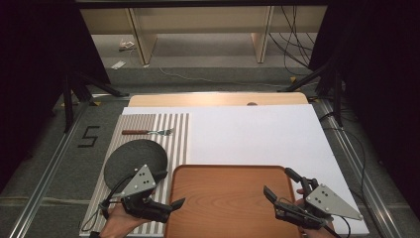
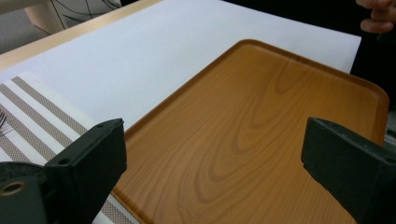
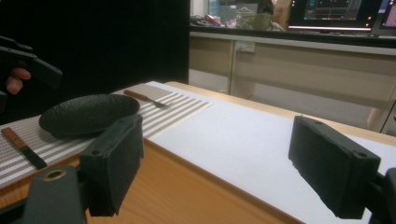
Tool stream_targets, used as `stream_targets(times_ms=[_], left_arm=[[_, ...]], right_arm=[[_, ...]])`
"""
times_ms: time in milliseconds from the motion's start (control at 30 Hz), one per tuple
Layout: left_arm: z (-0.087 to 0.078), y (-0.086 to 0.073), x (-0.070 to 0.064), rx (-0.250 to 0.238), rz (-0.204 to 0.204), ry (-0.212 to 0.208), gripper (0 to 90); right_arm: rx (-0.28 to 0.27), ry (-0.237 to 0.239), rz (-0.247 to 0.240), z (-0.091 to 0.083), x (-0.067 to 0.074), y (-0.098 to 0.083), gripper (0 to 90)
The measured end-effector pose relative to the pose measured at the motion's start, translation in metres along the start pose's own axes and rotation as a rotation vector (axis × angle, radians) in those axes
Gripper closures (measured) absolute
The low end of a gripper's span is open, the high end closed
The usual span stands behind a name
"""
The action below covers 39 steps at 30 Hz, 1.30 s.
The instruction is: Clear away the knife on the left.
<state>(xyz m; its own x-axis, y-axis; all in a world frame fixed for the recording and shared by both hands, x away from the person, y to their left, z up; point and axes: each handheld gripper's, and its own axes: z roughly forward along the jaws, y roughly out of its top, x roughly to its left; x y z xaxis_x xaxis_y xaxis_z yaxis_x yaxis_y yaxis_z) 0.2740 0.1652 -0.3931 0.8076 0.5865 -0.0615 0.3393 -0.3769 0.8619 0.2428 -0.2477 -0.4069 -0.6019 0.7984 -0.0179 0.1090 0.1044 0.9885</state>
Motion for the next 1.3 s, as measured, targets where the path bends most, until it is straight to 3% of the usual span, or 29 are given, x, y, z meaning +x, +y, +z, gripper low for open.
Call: stream_targets(times_ms=[367, 400, 733, 833, 1300], left_arm=[[-0.011, -0.008, 0.006, 0.075, 0.035, 0.015, 7.0], [-0.014, -0.009, 0.009, 0.100, 0.044, 0.021, 7.1], [-0.033, -0.019, 0.024, 0.171, 0.037, 0.055, 8.1], [-0.039, -0.026, 0.028, 0.221, 0.040, 0.059, 8.4], [-0.035, -0.054, 0.040, 0.388, 0.068, 0.070, 11.2]], right_arm=[[0.001, -0.001, 0.003, 0.000, 0.000, 0.000, 19.1], [0.001, -0.001, 0.005, -0.001, -0.001, 0.000, 19.1], [0.004, 0.000, 0.008, 0.000, 0.000, 0.000, 19.1], [0.007, 0.001, 0.005, 0.000, 0.000, -0.001, 19.1], [0.008, 0.003, 0.003, 0.001, 0.001, -0.001, 19.1]])
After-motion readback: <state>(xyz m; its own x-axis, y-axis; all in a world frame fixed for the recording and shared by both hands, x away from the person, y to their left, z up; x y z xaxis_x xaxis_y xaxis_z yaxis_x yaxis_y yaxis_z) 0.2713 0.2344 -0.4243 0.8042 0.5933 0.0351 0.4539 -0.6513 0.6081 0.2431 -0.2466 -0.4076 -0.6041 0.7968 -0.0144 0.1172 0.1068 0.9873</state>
